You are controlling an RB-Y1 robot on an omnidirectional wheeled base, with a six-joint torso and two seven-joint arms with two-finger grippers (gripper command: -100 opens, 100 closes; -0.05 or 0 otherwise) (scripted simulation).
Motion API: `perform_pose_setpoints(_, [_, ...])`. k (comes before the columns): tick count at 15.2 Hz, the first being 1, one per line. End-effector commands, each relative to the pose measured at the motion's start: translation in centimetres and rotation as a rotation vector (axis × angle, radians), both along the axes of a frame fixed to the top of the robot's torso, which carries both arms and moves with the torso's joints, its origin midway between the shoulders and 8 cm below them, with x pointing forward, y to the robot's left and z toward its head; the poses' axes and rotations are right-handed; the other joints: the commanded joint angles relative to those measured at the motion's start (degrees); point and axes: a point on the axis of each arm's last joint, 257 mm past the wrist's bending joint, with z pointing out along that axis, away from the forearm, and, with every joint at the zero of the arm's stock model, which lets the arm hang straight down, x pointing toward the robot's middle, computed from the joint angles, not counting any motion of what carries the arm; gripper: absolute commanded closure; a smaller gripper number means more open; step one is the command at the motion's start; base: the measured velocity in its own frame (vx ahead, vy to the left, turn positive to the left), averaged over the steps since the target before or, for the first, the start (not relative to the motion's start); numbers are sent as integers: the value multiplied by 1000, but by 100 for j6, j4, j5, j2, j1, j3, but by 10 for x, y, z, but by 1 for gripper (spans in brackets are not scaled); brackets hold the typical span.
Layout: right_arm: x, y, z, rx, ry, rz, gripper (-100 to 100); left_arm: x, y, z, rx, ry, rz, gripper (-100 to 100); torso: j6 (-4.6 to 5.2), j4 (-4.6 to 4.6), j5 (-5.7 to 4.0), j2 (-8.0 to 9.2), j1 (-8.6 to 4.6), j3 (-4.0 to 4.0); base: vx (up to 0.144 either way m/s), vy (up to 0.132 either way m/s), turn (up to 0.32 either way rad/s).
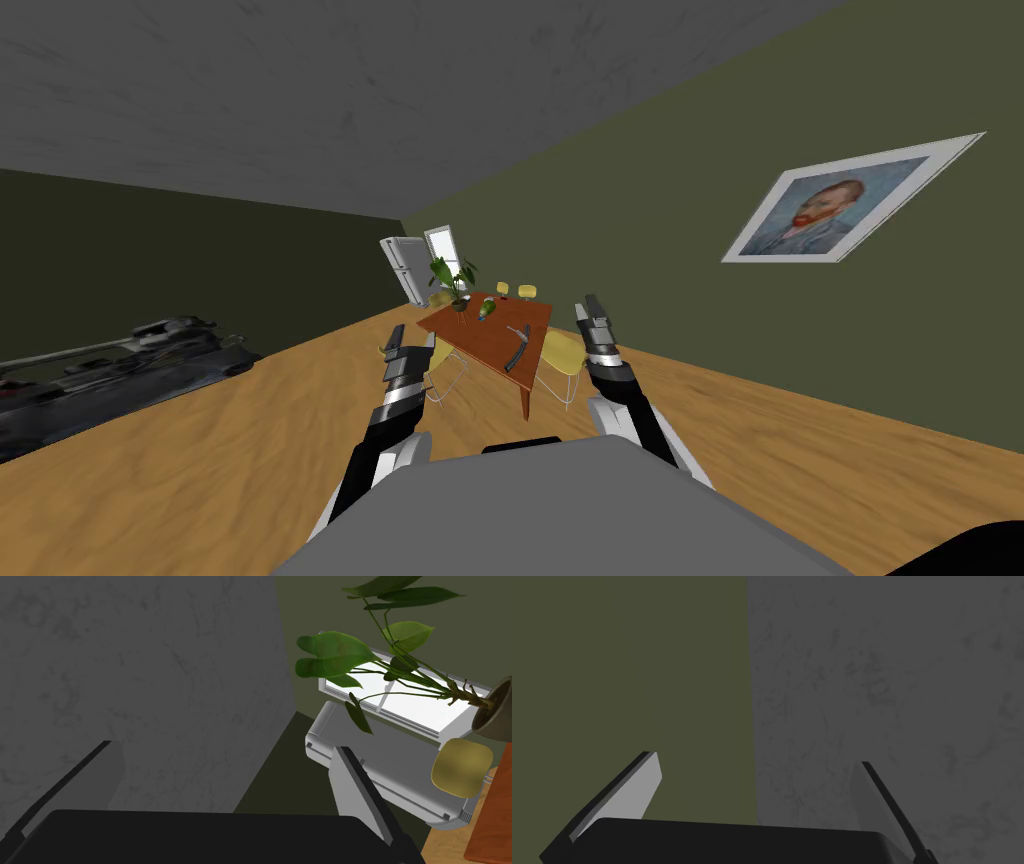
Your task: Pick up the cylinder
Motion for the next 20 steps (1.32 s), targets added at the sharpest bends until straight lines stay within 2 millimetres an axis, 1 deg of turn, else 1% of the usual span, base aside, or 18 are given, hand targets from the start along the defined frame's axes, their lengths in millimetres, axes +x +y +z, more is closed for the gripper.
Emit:
perform_pose_setpoints(1, [7, 9, -11, -83, 23, 2, -100, 0, 0, 0, 0, 0, 0, 0, 0, 0, 0, 0, 0, 0, -6, 7, 89])
perform_pose_setpoints(2, [7, 9, -11, -83, 23, 2, -100, 0, 0, 0, 0, 0, 0, 0, -3, 0, 0, 0, 0, 0, -10, 8, 96])
perform_pose_setpoints(4, [17, 18, -27, -186, 50, -5, -100, 0, 0, 0, 0, 0, 0, 0, -1, 0, 0, 3, 1, 1, -13, 10, 106])
perform_pose_setpoints(5, [17, 18, -27, -187, 50, -5, -100, 0, 0, 0, 0, 0, 0, 0, -3, 0, 0, 3, 2, 2, -13, 10, 100])
perform_pose_setpoints(6, [24, 23, -37, -250, 66, -12, -100, 0, 0, 0, 0, 0, 0, 0, -2, 1, 0, 3, 2, 2, -14, 11, 125])
perform_pose_setpoints(7, [24, 23, -37, -250, 66, -12, -100, 0, 0, 0, 0, 0, 0, 0, -3, 0, 0, 4, 3, 2, -13, 9, 86])
perform_pose_setpoints(8, [30, 28, -48, -319, 80, -21, -100, 0, 0, 0, 0, 0, 0, 0, -1, 1, 0, 4, 3, 2, -13, 10, 102])
perform_pose_setpoints(9, [31, 28, -49, -319, 83, -21, -100, 0, 0, 0, 0, 0, 0, 0, -2, 1, 0, 4, 2, 2, -13, 11, 95])
perform_pose_setpoints(10, [36, 33, -57, -388, 88, -30, -100, 0, 0, 0, 0, 0, 0, 0, -2, 1, 0, 3, 3, 2, -13, 14, 146])
perform_pose_setpoints(11, [38, 33, -63, -395, 100, -31, -100, 0, 0, 0, 0, 0, 0, 0, -3, 0, 0, 3, 3, 2, -11, 11, 111])
perform_pose_setpoints(12, [43, 37, -69, -461, 97, -40, -100, 0, 0, 0, 0, 0, 0, 0, -1, 0, 1, 3, 3, 2, -12, 13, 121])
perform_pose_setpoints(15, [54, 40, -95, -561, 134, -53, -100, 0, 0, 0, 0, 0, 0, 0, -4, 0, 1, 1, 3, 1, -10, 13, 139])
perform_pose_setpoints(16, [54, 41, -95, -566, 134, -54, -100, 0, 0, 0, 0, 0, 0, 0, -2, 0, 0, 1, 4, 0, -6, 10, 45])
perform_pose_setpoints(17, [61, 43, -106, -640, 137, -64, -100, 0, 0, 0, 0, 0, 0, 0, 0, 0, 1, 1, 3, 1, -7, 16, 117])
perform_pose_setpoints(18, [63, 43, -114, -659, 150, -66, -100, 0, 0, 0, 0, 0, 0, 0, -3, 0, 1, 1, 4, 0, -8, 15, 156])
perform_pose_setpoints(19, [63, 43, -114, -659, 150, -66, -100, 0, 0, 0, 0, 0, 0, 0, -3, 0, 1, 1, 4, 0, -7, 7, 60])
perform_pose_setpoints(20, [70, 44, -126, -736, 153, -77, -100, 0, 0, 0, 0, 0, 0, 0, 0, 0, 1, 1, 3, 0, -9, 12, 100])
